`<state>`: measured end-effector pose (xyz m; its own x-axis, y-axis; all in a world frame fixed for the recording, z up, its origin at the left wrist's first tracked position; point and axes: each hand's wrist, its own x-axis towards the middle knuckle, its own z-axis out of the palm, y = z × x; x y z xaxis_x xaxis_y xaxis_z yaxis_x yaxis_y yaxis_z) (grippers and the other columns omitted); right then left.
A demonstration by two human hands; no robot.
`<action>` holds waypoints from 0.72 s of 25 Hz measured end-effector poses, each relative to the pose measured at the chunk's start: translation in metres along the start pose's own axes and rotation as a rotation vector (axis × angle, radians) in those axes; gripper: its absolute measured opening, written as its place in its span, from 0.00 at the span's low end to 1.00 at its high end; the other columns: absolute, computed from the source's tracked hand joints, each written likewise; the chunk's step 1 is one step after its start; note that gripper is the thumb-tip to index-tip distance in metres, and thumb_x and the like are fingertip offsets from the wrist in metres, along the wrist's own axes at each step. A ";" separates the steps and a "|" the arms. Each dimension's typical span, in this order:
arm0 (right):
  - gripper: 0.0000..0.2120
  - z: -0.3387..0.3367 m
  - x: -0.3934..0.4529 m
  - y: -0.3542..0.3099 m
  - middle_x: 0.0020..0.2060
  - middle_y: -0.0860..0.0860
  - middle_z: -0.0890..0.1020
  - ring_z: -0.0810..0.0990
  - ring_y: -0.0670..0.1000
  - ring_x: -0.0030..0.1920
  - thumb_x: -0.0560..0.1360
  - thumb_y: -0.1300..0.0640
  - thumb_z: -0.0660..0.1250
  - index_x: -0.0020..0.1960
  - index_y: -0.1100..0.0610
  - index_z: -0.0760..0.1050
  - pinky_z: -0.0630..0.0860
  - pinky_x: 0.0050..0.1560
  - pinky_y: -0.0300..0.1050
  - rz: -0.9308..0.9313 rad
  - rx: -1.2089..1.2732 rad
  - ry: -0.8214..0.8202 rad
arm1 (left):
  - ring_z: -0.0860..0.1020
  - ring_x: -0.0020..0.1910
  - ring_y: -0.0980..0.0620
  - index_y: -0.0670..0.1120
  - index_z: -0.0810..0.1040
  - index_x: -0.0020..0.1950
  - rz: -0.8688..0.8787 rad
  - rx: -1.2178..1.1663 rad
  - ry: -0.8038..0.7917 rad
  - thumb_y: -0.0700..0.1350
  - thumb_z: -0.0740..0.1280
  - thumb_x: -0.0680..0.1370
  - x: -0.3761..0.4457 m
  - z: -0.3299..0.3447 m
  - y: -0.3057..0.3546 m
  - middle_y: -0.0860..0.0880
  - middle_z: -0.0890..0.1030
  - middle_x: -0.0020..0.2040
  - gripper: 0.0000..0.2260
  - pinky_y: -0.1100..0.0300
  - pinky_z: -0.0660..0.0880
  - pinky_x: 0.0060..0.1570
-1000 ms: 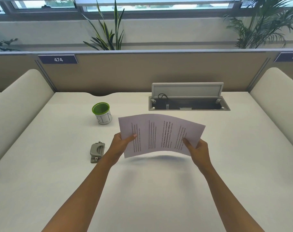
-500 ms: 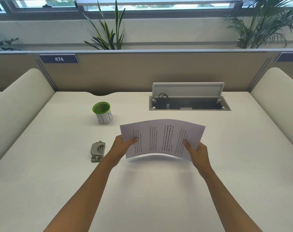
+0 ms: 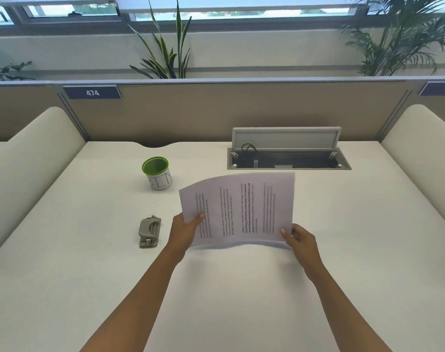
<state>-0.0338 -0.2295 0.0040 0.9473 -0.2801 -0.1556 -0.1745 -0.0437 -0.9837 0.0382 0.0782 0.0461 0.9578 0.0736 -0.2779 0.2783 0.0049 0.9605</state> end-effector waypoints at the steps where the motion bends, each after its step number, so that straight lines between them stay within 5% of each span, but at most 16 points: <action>1: 0.09 0.000 0.000 0.000 0.48 0.47 0.87 0.85 0.50 0.51 0.77 0.54 0.71 0.55 0.56 0.82 0.79 0.50 0.38 0.012 0.037 0.019 | 0.83 0.52 0.47 0.53 0.81 0.53 -0.020 -0.042 0.031 0.44 0.71 0.78 0.000 0.002 0.000 0.51 0.85 0.51 0.06 0.56 0.77 0.43; 7: 0.23 0.019 -0.004 -0.012 0.59 0.50 0.85 0.85 0.51 0.58 0.72 0.51 0.75 0.65 0.52 0.76 0.77 0.60 0.50 0.128 0.475 0.052 | 0.79 0.60 0.40 0.46 0.78 0.64 -0.238 -0.371 0.026 0.40 0.72 0.77 -0.013 0.037 0.011 0.44 0.83 0.59 0.16 0.39 0.74 0.63; 10: 0.34 0.039 0.001 -0.026 0.60 0.50 0.84 0.84 0.52 0.59 0.66 0.47 0.78 0.68 0.52 0.73 0.79 0.57 0.51 0.153 0.527 0.013 | 0.80 0.59 0.41 0.46 0.78 0.66 -0.303 -0.538 -0.062 0.39 0.70 0.78 -0.022 0.055 0.012 0.42 0.83 0.60 0.16 0.42 0.77 0.58; 18: 0.17 0.061 0.009 -0.041 0.57 0.47 0.85 0.84 0.50 0.57 0.78 0.62 0.68 0.65 0.53 0.74 0.82 0.44 0.44 0.098 0.439 0.060 | 0.83 0.57 0.44 0.44 0.77 0.67 -0.394 -0.567 -0.122 0.40 0.70 0.78 -0.034 0.067 -0.004 0.44 0.85 0.59 0.17 0.48 0.80 0.52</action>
<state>-0.0017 -0.1715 0.0377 0.9122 -0.3187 -0.2574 -0.1200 0.3929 -0.9117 0.0097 0.0090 0.0507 0.8035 -0.1526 -0.5754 0.5579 0.5303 0.6383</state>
